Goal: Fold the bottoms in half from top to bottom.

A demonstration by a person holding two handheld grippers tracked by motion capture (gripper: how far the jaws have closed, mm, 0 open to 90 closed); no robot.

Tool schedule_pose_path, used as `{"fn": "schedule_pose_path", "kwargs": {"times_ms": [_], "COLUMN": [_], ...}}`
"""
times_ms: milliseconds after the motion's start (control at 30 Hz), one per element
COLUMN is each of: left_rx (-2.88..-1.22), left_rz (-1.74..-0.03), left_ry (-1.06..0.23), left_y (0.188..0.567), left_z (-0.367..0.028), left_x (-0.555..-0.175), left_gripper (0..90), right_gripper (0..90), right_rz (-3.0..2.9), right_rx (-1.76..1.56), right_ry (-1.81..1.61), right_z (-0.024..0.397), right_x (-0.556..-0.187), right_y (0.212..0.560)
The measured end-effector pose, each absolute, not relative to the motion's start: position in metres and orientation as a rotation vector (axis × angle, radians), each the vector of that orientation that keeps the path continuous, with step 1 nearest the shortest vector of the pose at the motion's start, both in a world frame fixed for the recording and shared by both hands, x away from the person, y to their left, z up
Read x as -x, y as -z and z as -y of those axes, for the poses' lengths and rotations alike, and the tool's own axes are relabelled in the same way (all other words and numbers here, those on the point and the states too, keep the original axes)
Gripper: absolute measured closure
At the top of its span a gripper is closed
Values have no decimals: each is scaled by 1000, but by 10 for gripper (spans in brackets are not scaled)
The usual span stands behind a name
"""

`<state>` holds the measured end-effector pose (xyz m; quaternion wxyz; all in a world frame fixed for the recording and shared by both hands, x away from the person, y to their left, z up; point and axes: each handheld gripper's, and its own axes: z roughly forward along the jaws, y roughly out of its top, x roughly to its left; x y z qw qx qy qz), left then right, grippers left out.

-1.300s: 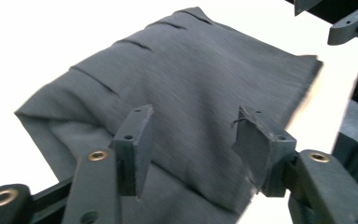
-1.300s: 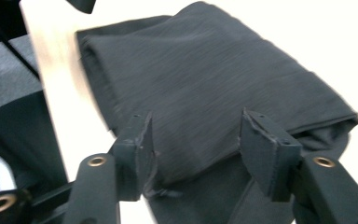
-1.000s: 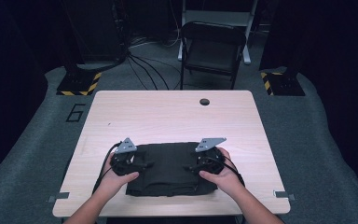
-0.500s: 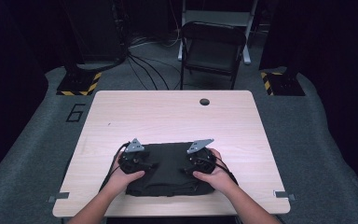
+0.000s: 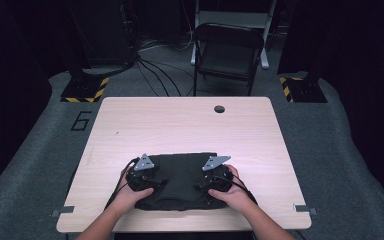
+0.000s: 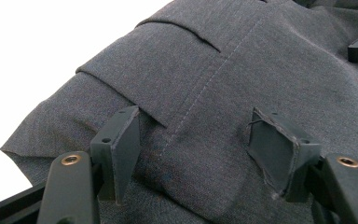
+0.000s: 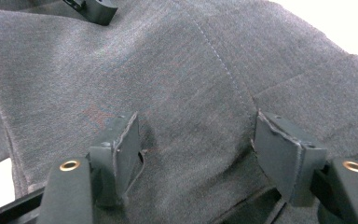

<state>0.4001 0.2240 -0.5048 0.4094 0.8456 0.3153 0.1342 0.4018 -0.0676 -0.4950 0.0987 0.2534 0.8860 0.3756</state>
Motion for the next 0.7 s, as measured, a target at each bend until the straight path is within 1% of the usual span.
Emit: {"fn": "schedule_pose_path", "kwargs": {"times_ms": [167, 267, 667, 700], "left_rx": [-2135, -2124, -2113, -2118], "left_rz": [-792, -793, -819, -810], "left_ry": [-331, -350, -337, -352], "left_y": [506, 508, 508, 508], "left_z": [-224, -224, -227, -227], "left_x": [-400, -401, -409, -411], "left_gripper": [341, 344, 381, 385], "right_gripper": [323, 324, 326, 325], "right_rz": [-2615, -2607, -2587, -2581], "right_rx": [-761, -750, -779, -792], "right_ry": [-1104, -1114, -1112, -1114], "right_z": [68, 69, 66, 65], "right_x": [-400, -401, -403, -403], "right_y": [497, 499, 501, 501]}}
